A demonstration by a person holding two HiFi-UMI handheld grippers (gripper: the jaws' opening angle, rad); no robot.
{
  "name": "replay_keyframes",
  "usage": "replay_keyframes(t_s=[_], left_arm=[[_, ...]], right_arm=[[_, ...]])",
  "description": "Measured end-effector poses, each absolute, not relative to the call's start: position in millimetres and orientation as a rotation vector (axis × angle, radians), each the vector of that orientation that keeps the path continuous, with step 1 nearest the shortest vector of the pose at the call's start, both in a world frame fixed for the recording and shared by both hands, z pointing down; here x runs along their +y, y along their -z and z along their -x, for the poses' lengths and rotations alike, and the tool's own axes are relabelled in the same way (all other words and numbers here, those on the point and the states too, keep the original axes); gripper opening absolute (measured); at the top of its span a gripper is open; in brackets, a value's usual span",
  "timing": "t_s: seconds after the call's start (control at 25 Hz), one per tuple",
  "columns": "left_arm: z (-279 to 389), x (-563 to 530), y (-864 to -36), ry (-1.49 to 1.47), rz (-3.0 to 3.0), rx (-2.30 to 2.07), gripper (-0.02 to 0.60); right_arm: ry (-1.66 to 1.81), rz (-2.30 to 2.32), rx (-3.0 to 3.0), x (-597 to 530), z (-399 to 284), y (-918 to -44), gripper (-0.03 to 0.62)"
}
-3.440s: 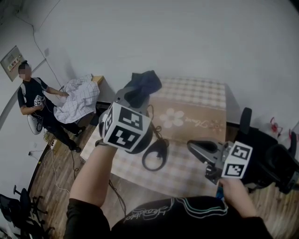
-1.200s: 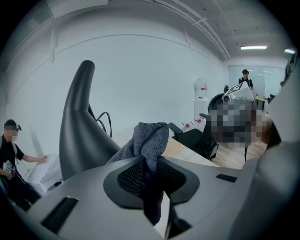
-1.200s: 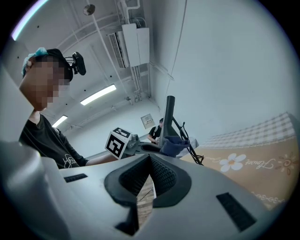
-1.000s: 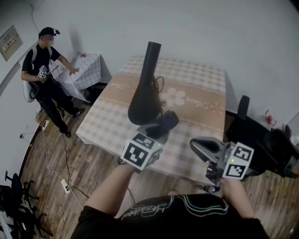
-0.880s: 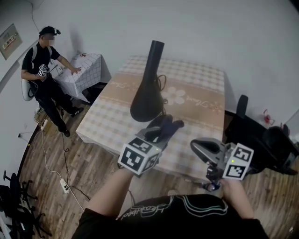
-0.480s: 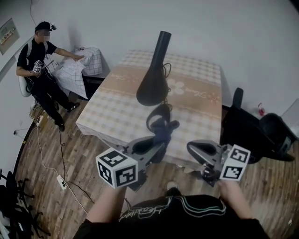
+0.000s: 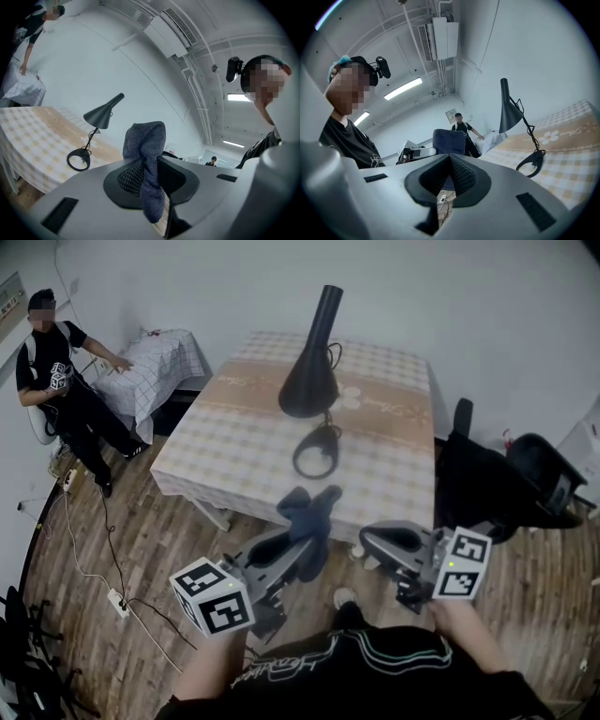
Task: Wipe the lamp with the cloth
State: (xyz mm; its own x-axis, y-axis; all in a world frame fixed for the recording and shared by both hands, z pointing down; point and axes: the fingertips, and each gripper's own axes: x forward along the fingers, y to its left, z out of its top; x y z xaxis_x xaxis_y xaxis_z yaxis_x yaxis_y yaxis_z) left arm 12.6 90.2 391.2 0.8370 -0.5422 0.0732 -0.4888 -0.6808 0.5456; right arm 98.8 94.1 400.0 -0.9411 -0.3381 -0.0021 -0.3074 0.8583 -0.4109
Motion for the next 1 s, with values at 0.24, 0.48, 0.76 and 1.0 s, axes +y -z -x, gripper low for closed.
replay_keyframes(t_s=[0.24, 0.48, 0.76, 1.0], left_arm=[[-6, 115, -378, 0.164, -2.441, -0.732, 0.066], [-9, 117, -349, 0.170, -2.445, -0.726, 0.066], [2, 130, -372, 0.159, -2.457, -0.697, 0.066], [19, 172, -362, 0.164, -2.472, -0.667, 0.066]], right_arm=[[0.614, 0.522, 2.956, 114, -92, -383, 0.011], [0.612, 0.527, 2.963, 117, -93, -352, 0.009], [0.595, 0.543, 2.969, 131, -77, -372, 0.010], [0.581, 0.569, 2.965, 174, -58, -361, 0.009]])
